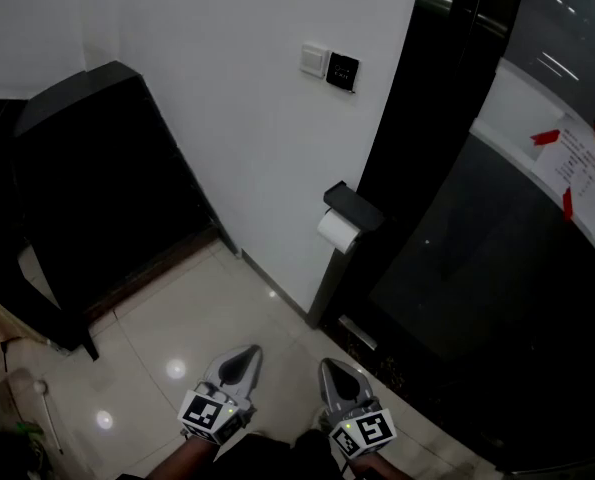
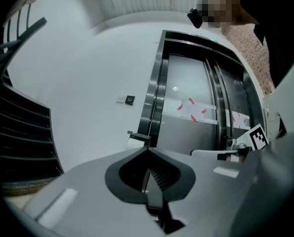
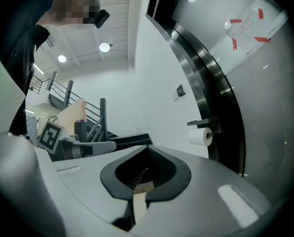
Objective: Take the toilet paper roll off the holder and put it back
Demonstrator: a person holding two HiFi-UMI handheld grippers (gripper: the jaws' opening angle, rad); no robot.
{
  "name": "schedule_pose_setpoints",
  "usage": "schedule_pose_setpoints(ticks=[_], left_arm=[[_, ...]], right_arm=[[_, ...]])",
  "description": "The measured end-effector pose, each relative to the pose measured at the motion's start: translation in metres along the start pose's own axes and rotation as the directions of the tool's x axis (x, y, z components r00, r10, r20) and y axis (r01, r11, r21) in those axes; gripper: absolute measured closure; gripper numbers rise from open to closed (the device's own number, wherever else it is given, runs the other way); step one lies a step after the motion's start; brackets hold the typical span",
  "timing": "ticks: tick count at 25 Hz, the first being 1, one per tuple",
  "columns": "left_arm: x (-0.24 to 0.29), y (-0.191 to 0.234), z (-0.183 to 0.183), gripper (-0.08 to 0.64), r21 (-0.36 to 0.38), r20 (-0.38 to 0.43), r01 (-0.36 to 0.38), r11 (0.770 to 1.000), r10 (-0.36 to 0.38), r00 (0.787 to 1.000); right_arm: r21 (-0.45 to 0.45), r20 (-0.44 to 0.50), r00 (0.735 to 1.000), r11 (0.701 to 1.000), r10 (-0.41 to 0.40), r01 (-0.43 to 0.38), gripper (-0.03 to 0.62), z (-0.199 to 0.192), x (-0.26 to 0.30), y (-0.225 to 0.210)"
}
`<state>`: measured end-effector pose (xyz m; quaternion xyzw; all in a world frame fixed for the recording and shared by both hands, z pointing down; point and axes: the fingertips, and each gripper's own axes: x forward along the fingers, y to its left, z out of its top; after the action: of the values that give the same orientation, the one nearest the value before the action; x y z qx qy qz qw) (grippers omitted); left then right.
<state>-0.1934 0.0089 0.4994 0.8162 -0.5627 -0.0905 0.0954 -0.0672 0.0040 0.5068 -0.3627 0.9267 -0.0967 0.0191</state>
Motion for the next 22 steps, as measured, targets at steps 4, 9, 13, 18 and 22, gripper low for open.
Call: schedule_pose_setpoints(ticks=[4, 9, 13, 18, 22], left_arm=[[-0.010, -0.004, 0.006, 0.557, -0.014, 0.019, 0.014, 1.000, -0.013, 1.000], [-0.006, -0.016, 0.001, 0.557, -0.006, 0.022, 0.010, 1.000, -0.010, 1.000], [-0.001, -0.045, 0.018, 0.558, -0.053, 0.040, 0.006, 0.999, -0.004, 0.999], [0.001, -0.058, 0.016, 0.558, -0.068, 0.041, -0.014, 0.998, 0.017, 0.999], [0.001, -0.058, 0.012, 0.558, -0.040, 0.030, -0.034, 0.999, 0.035, 0.999]], right_arm=[[-0.017, -0.008, 1.000, 1.000, -0.002, 0.002, 0.578, -0.003, -0.014, 0.017], [-0.032, 0.031, 0.998, 0.998, -0.047, 0.048, 0.578, 0.012, -0.037, -0.001], [-0.038, 0.067, 0.994, 0.995, -0.089, 0.092, 0.579, 0.027, -0.063, -0.020], [-0.051, 0.042, 0.994, 0.993, -0.104, 0.107, 0.580, 0.021, -0.077, -0.035], [-0.045, 0.042, 0.995, 0.995, -0.089, 0.091, 0.580, 0.021, -0.078, -0.038]])
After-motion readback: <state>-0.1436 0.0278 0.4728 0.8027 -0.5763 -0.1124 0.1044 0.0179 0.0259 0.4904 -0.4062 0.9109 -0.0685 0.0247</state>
